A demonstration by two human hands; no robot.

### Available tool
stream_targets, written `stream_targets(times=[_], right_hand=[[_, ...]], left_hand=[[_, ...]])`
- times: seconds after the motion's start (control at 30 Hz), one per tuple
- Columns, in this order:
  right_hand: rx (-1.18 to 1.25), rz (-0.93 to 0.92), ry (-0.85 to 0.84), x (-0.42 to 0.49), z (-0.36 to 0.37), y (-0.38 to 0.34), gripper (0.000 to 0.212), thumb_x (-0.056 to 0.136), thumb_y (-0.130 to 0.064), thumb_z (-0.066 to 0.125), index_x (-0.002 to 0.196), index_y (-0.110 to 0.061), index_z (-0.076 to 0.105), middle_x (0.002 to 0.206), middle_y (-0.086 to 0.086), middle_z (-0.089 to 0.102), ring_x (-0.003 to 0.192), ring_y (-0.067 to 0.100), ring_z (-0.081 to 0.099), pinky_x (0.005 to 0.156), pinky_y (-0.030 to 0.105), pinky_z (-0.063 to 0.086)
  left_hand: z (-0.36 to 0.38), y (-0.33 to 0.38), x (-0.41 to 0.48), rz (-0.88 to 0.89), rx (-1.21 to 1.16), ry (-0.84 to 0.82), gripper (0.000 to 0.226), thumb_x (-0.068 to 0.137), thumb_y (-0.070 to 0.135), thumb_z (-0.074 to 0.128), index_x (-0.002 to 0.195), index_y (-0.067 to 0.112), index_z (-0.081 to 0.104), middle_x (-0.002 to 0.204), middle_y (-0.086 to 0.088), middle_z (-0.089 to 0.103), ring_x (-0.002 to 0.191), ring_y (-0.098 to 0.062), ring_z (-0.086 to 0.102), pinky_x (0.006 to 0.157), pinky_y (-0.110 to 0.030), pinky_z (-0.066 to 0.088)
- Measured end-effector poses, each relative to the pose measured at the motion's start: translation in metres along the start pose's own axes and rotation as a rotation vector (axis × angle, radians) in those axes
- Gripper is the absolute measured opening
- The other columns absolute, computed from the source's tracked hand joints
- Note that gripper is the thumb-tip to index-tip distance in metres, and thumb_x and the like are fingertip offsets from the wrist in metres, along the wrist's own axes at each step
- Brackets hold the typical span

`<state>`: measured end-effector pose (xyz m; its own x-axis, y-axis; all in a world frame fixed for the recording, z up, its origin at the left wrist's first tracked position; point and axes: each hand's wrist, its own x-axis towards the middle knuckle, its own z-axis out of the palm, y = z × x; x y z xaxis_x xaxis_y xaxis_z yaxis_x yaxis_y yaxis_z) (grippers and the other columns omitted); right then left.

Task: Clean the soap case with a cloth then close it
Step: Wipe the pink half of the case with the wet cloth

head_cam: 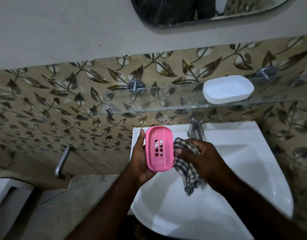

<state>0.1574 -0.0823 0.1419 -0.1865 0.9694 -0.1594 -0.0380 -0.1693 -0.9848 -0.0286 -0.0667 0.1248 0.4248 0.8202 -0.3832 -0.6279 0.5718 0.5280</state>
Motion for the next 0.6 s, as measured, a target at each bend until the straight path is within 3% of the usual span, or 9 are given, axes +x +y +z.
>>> stream_targets(times=[0.07, 0.13, 0.2, 0.27, 0.33, 0.4, 0.47, 0.53, 0.6], right_hand=[[0.207, 0.094, 0.049, 0.004, -0.005, -0.005, 0.014, 0.089, -0.010, 0.066, 0.098, 0.001, 0.068, 0.093, 0.024, 0.073, 0.088, 0.041, 0.069, 0.082, 0.051, 0.055], [0.230, 0.127, 0.080, 0.006, -0.005, -0.007, 0.013, 0.090, -0.007, 0.064, 0.100, 0.000, 0.067, 0.094, 0.024, 0.073, 0.088, 0.040, 0.069, 0.082, 0.051, 0.056], [0.093, 0.076, 0.094, 0.005, -0.002, -0.008, 0.010, 0.088, -0.008, 0.067, 0.098, -0.007, 0.068, 0.090, 0.016, 0.074, 0.084, 0.033, 0.071, 0.079, 0.048, 0.058], [-0.160, -0.037, 0.132, 0.007, 0.003, -0.011, 0.008, 0.084, -0.010, 0.072, 0.092, -0.012, 0.069, 0.082, 0.005, 0.074, 0.078, 0.020, 0.071, 0.074, 0.036, 0.058], [-0.417, -0.152, 0.180, 0.013, 0.009, -0.015, 0.005, 0.083, -0.014, 0.073, 0.086, -0.017, 0.070, 0.078, -0.004, 0.072, 0.073, 0.006, 0.067, 0.069, 0.020, 0.052], [-0.586, -0.223, 0.188, 0.019, 0.019, -0.018, 0.006, 0.083, -0.019, 0.069, 0.089, -0.019, 0.071, 0.081, -0.006, 0.072, 0.075, 0.006, 0.066, 0.072, 0.024, 0.052], [-0.680, -0.262, 0.187, 0.021, 0.031, -0.015, 0.013, 0.085, -0.020, 0.064, 0.095, -0.017, 0.071, 0.089, -0.001, 0.072, 0.084, 0.017, 0.067, 0.078, 0.033, 0.052], [-0.775, -0.285, 0.152, 0.015, 0.041, -0.014, 0.017, 0.088, -0.022, 0.060, 0.101, -0.017, 0.071, 0.098, 0.003, 0.070, 0.091, 0.022, 0.064, 0.081, 0.032, 0.050], [-0.828, -0.286, 0.031, 0.009, 0.041, -0.015, 0.021, 0.087, -0.025, 0.056, 0.102, -0.024, 0.071, 0.098, 0.000, 0.069, 0.089, 0.018, 0.064, 0.078, 0.028, 0.048]], left_hand=[[0.002, -0.002, -0.001, -0.002, 0.003, -0.034, 0.081, 0.054, 0.060, 0.082, 0.106, -0.002, 0.073, 0.107, -0.026, 0.071, 0.093, -0.038, 0.071, 0.073, -0.050, 0.059], [0.001, -0.005, 0.001, -0.003, -0.009, 0.040, 0.075, 0.075, 0.069, 0.057, 0.096, 0.000, 0.077, 0.098, -0.023, 0.073, 0.084, -0.034, 0.073, 0.066, -0.045, 0.060], [-0.002, -0.009, 0.004, -0.022, 0.004, 0.082, 0.086, 0.086, 0.073, 0.032, 0.104, 0.001, 0.075, 0.107, -0.022, 0.071, 0.091, -0.031, 0.071, 0.080, -0.044, 0.059], [-0.003, -0.011, 0.006, -0.015, 0.029, 0.112, 0.085, 0.088, 0.073, 0.031, 0.120, 0.003, 0.067, 0.122, -0.021, 0.065, 0.106, -0.032, 0.064, 0.099, -0.046, 0.047], [-0.006, -0.013, 0.010, 0.009, 0.068, 0.138, 0.080, 0.089, 0.070, 0.033, 0.125, 0.006, 0.064, 0.127, -0.021, 0.062, 0.113, -0.033, 0.061, 0.106, -0.048, 0.040], [-0.006, -0.014, 0.014, 0.010, 0.098, 0.129, 0.076, 0.091, 0.068, 0.034, 0.128, 0.008, 0.062, 0.130, -0.020, 0.061, 0.117, -0.033, 0.059, 0.108, -0.049, 0.039], [-0.003, -0.013, 0.015, 0.030, 0.127, 0.141, 0.072, 0.093, 0.066, 0.033, 0.122, 0.009, 0.067, 0.125, -0.019, 0.065, 0.112, -0.031, 0.063, 0.100, -0.045, 0.046], [-0.003, -0.010, 0.016, 0.037, 0.129, 0.162, 0.073, 0.092, 0.067, 0.031, 0.111, 0.011, 0.074, 0.119, -0.018, 0.068, 0.106, -0.030, 0.067, 0.095, -0.043, 0.048], [-0.005, -0.008, 0.015, 0.017, 0.141, 0.163, 0.072, 0.091, 0.070, 0.030, 0.110, 0.017, 0.075, 0.121, -0.018, 0.067, 0.109, -0.031, 0.065, 0.100, -0.046, 0.045]])
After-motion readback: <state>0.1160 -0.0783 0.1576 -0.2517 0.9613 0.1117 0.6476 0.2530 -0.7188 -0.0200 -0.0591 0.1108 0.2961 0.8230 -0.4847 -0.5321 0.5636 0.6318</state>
